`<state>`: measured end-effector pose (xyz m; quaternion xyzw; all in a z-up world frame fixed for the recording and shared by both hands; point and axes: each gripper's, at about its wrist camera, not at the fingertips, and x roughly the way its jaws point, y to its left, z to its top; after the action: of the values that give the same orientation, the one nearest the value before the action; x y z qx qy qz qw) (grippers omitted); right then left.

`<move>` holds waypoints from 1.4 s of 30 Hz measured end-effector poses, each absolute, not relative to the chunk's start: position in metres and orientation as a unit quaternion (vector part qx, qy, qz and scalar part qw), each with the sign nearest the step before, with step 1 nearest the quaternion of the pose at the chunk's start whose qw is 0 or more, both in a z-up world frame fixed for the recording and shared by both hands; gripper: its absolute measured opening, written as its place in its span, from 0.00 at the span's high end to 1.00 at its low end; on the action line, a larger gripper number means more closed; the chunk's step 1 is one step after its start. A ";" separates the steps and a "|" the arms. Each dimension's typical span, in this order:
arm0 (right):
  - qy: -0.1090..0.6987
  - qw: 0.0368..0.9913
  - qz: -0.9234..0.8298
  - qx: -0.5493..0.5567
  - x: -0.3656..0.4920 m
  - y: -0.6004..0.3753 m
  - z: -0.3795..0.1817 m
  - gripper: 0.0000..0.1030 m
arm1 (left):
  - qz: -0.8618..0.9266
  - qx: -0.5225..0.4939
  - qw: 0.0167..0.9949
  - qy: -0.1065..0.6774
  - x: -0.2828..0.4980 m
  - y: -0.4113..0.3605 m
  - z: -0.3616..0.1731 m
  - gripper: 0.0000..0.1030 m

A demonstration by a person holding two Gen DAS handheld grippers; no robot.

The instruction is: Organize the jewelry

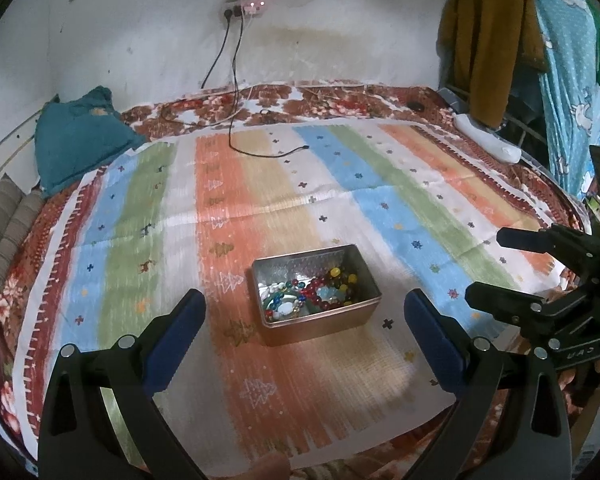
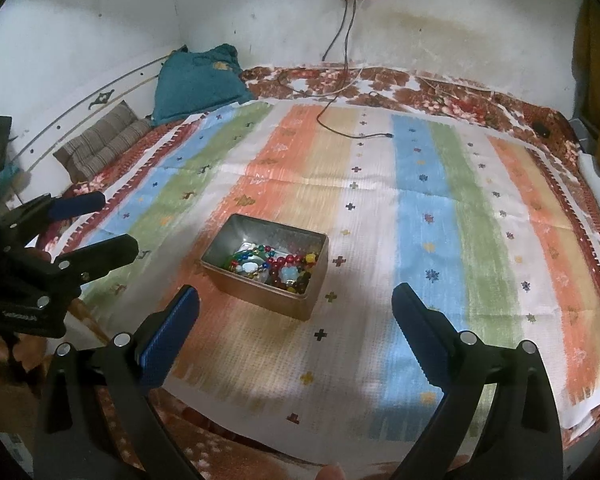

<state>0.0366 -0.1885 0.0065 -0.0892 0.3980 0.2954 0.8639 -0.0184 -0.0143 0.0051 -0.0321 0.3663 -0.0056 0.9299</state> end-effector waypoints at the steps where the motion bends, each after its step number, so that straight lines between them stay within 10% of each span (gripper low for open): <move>1: 0.399 0.864 0.294 -0.088 0.037 -0.189 0.006 0.05 | -0.004 -0.032 0.930 0.366 -0.018 -0.014 0.005 0.05; 42: 0.381 0.875 0.289 -0.071 0.035 -0.194 0.012 0.05 | 0.000 -0.034 0.932 0.362 -0.020 -0.009 0.006 0.05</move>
<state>0.0353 -0.1945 0.0122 -0.0711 0.3813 0.2889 0.8753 -0.0204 -0.0093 0.0056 -0.0336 0.3619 0.0002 0.9316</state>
